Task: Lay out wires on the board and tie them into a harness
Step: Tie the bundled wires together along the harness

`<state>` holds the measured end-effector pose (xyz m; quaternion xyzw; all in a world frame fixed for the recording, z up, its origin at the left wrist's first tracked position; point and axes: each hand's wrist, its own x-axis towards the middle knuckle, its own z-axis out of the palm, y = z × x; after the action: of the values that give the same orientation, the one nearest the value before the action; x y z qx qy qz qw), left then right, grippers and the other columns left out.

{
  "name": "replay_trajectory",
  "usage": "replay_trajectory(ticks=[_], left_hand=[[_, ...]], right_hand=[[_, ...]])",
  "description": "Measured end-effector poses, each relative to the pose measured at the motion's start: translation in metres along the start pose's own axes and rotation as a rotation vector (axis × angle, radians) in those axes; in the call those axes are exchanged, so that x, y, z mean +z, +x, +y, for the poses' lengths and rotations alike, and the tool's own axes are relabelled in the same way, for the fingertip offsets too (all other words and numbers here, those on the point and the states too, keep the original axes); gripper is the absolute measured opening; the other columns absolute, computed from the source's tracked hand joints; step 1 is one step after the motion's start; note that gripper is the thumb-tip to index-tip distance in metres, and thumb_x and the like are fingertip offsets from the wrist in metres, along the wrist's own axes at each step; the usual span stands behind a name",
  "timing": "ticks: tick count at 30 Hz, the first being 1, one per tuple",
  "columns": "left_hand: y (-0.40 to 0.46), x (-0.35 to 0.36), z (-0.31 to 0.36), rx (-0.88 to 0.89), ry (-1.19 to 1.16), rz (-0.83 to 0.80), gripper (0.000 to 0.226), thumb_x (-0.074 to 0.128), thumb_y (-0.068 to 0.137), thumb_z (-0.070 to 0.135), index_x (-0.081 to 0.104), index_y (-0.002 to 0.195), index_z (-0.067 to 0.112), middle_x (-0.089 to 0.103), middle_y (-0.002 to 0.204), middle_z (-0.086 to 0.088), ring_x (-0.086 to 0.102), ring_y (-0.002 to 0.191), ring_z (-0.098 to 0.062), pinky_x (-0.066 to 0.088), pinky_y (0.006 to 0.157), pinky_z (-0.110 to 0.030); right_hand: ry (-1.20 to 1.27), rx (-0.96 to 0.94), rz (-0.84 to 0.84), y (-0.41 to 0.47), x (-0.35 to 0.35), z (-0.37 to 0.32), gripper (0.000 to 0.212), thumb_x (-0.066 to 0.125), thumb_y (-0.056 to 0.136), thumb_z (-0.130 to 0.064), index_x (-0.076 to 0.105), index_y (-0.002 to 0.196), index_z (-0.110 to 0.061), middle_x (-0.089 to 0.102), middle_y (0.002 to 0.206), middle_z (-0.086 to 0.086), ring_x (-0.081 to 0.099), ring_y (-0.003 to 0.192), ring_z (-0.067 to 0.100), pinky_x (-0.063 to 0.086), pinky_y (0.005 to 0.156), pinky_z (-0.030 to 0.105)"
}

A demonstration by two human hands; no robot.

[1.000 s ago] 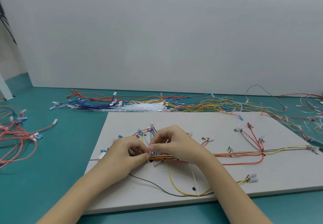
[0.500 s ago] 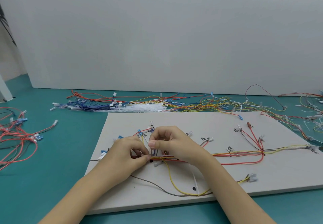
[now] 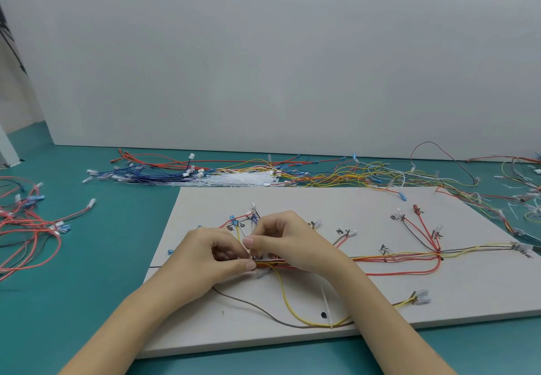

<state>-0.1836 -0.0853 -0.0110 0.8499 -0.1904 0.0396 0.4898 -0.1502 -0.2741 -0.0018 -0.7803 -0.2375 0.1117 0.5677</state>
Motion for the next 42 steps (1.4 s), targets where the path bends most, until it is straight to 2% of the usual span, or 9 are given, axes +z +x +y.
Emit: replay_trajectory(ticks=[4, 7, 11, 17, 22, 27, 31, 38, 42], left_hand=[[0.000, 0.004, 0.001, 0.022, 0.028, 0.016, 0.019, 0.081, 0.076, 0.012, 0.075, 0.066, 0.027, 0.069, 0.072, 0.004, 0.063, 0.068, -0.013, 0.050, 0.067, -0.030], [-0.001, 0.006, 0.001, 0.065, 0.087, 0.028, 0.022, 0.081, 0.076, 0.011, 0.073, 0.065, 0.029, 0.068, 0.072, 0.008, 0.060, 0.069, -0.008, 0.044, 0.064, -0.019], [-0.002, 0.008, 0.000, 0.186, 0.262, 0.056, 0.015, 0.083, 0.074, 0.014, 0.075, 0.068, 0.024, 0.068, 0.070, 0.019, 0.056, 0.079, 0.002, 0.036, 0.069, -0.007], [-0.002, 0.010, -0.002, 0.300, 0.373, 0.033, 0.016, 0.083, 0.071, 0.008, 0.074, 0.067, 0.021, 0.070, 0.074, 0.017, 0.048, 0.075, 0.009, 0.034, 0.074, -0.003], [-0.001, 0.007, -0.002, 0.255, 0.249, 0.037, 0.026, 0.081, 0.073, 0.007, 0.072, 0.081, 0.030, 0.071, 0.076, 0.017, 0.061, 0.072, 0.004, 0.046, 0.067, -0.016], [0.000, 0.008, -0.002, 0.264, 0.253, 0.035, 0.006, 0.073, 0.074, 0.019, 0.076, 0.072, 0.024, 0.071, 0.074, 0.014, 0.062, 0.072, 0.000, 0.048, 0.068, -0.023], [-0.001, 0.009, -0.003, 0.240, 0.244, 0.041, 0.009, 0.068, 0.075, 0.027, 0.076, 0.071, 0.024, 0.071, 0.070, 0.012, 0.063, 0.069, -0.004, 0.048, 0.067, -0.028], [0.000, 0.010, -0.005, 0.165, 0.159, 0.071, 0.017, 0.079, 0.074, 0.011, 0.073, 0.066, 0.025, 0.069, 0.068, 0.016, 0.064, 0.065, -0.001, 0.045, 0.061, -0.011], [0.002, 0.008, -0.008, 0.075, 0.074, 0.043, 0.014, 0.081, 0.076, 0.011, 0.076, 0.069, 0.024, 0.071, 0.070, 0.012, 0.066, 0.068, -0.007, 0.047, 0.065, -0.013]], right_hand=[[0.034, -0.011, -0.019, -0.001, 0.003, -0.001, 0.021, 0.058, 0.096, -0.009, 0.057, 0.075, -0.009, 0.060, 0.066, 0.009, 0.057, 0.052, 0.007, 0.047, 0.050, 0.016], [0.032, -0.024, -0.030, -0.001, 0.006, -0.002, 0.025, 0.055, 0.097, -0.007, 0.055, 0.073, -0.013, 0.058, 0.066, 0.007, 0.055, 0.052, 0.005, 0.047, 0.051, 0.016], [0.037, -0.035, -0.006, 0.000, 0.008, -0.003, 0.024, 0.056, 0.096, -0.006, 0.054, 0.073, -0.010, 0.059, 0.067, 0.006, 0.055, 0.054, 0.007, 0.048, 0.056, 0.019], [0.074, -0.039, -0.007, -0.001, 0.011, -0.005, 0.024, 0.057, 0.094, -0.002, 0.055, 0.070, -0.007, 0.056, 0.064, 0.011, 0.053, 0.056, 0.011, 0.044, 0.056, 0.016], [0.109, -0.012, -0.034, -0.003, 0.010, -0.008, 0.029, 0.059, 0.092, -0.002, 0.055, 0.065, -0.011, 0.058, 0.060, 0.006, 0.053, 0.053, 0.005, 0.044, 0.054, 0.014], [0.115, -0.002, -0.052, -0.003, 0.009, -0.010, 0.026, 0.060, 0.091, -0.001, 0.055, 0.067, -0.007, 0.061, 0.059, 0.006, 0.053, 0.051, 0.004, 0.039, 0.054, 0.013], [0.159, 0.024, -0.062, -0.002, 0.009, -0.010, 0.027, 0.058, 0.091, 0.002, 0.055, 0.066, -0.006, 0.062, 0.057, 0.004, 0.055, 0.049, 0.005, 0.040, 0.052, 0.013], [0.189, 0.010, 0.061, 0.002, 0.012, -0.011, 0.024, 0.058, 0.092, -0.002, 0.056, 0.069, -0.001, 0.058, 0.053, 0.002, 0.053, 0.044, 0.007, 0.037, 0.046, 0.010], [0.152, -0.044, 0.105, 0.000, 0.013, -0.012, 0.024, 0.058, 0.093, -0.004, 0.055, 0.070, 0.000, 0.057, 0.058, 0.009, 0.050, 0.044, 0.002, 0.038, 0.047, 0.009]])
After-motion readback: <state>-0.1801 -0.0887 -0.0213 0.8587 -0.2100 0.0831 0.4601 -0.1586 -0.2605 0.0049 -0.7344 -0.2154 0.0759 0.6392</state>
